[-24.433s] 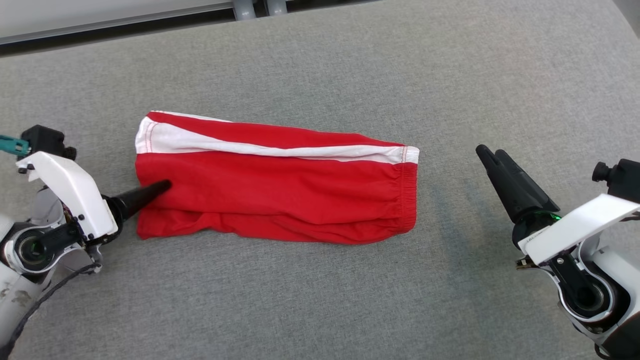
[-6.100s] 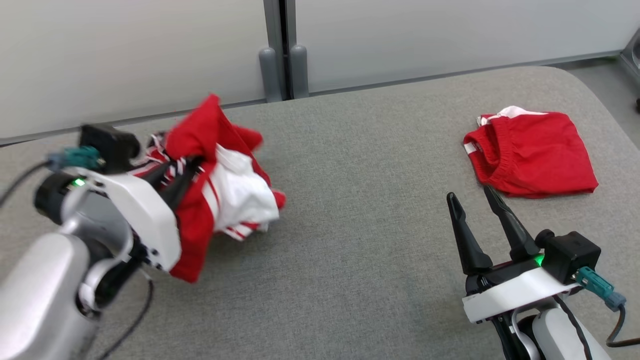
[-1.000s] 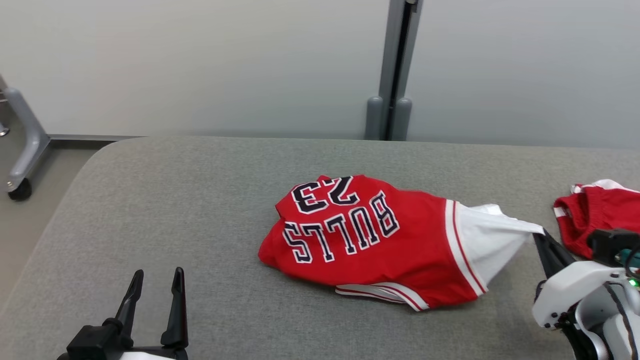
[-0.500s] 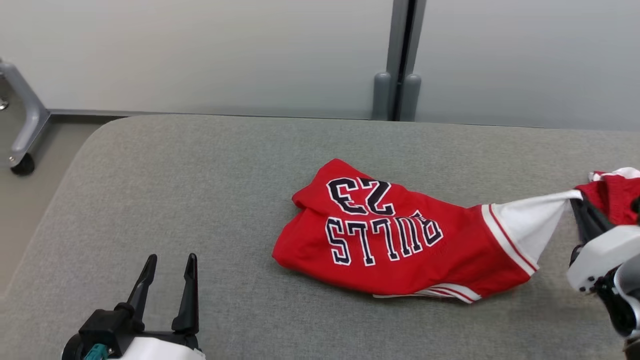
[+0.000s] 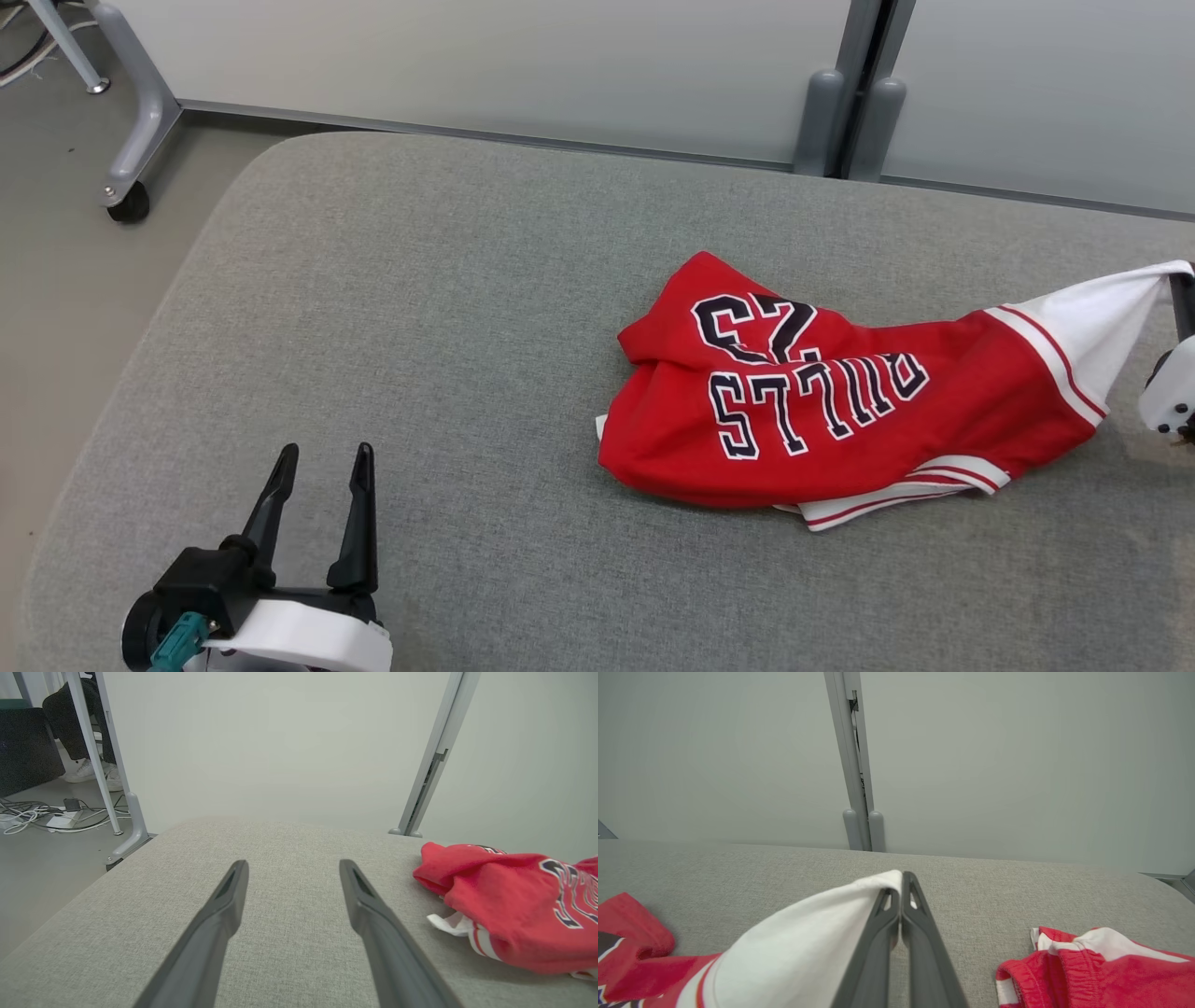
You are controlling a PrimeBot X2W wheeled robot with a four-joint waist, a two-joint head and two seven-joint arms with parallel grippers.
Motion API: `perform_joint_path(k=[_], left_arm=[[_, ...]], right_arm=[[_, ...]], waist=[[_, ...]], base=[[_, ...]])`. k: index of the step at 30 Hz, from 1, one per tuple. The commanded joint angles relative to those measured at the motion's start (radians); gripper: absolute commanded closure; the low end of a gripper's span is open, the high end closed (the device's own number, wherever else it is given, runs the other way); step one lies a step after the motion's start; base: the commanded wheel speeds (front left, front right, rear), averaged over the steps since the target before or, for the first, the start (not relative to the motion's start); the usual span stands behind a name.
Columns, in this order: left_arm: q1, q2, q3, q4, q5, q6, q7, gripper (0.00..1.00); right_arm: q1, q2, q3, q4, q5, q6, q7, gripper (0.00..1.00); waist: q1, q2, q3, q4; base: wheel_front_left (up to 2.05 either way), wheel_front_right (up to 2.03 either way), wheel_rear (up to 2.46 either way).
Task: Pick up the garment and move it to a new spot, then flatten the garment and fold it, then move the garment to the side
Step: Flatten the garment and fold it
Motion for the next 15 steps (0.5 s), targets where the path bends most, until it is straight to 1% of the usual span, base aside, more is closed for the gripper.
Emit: perform_joint_path(k=[1, 2, 5, 8, 12, 15], left_arm=[[-0.017, -0.001, 0.003, 0.002, 0.01, -0.009, -0.005, 0.0], [-0.019, -0.002, 0.004, 0.004, 0.012, -0.008, -0.004, 0.0], [-0.011, -0.004, 0.005, 0.01, 0.017, -0.008, -0.004, 0.0], [0.007, -0.004, 0.01, 0.014, 0.02, -0.012, -0.004, 0.0], [0.034, 0.003, 0.022, 0.013, 0.023, -0.013, -0.004, 0.0], [0.053, 0.007, 0.031, 0.005, 0.023, -0.011, -0.005, 0.0]], right_arm=[[-0.022, 0.002, 0.006, 0.032, -0.001, 0.0, -0.019, 0.04], [-0.036, 0.009, 0.01, 0.055, 0.001, 0.0, -0.04, 0.0], [-0.047, 0.034, 0.034, 0.093, 0.012, 0.0, -0.105, 0.0], [-0.022, 0.058, 0.066, 0.071, 0.037, 0.0, -0.148, 0.0], [0.052, 0.084, 0.105, -0.033, 0.091, 0.0, -0.167, 0.0], [0.143, 0.101, 0.109, -0.189, 0.116, 0.0, -0.168, 0.0]], waist=[[-0.0001, 0.0, -0.003, -0.004], [-0.0001, 0.0, -0.007, -0.008], [-0.0001, 0.0, -0.027, -0.026], [-0.0001, 0.0, -0.056, -0.053], [-0.0001, 0.0, -0.107, -0.103], [-0.0001, 0.0, -0.136, -0.145]], base=[[0.0, 0.0, 0.0], [0.0, 0.0, 0.0], [0.0, 0.0, 0.0], [0.0, 0.0, 0.0], [0.0, 0.0, 0.0], [0.0, 0.0, 0.0]])
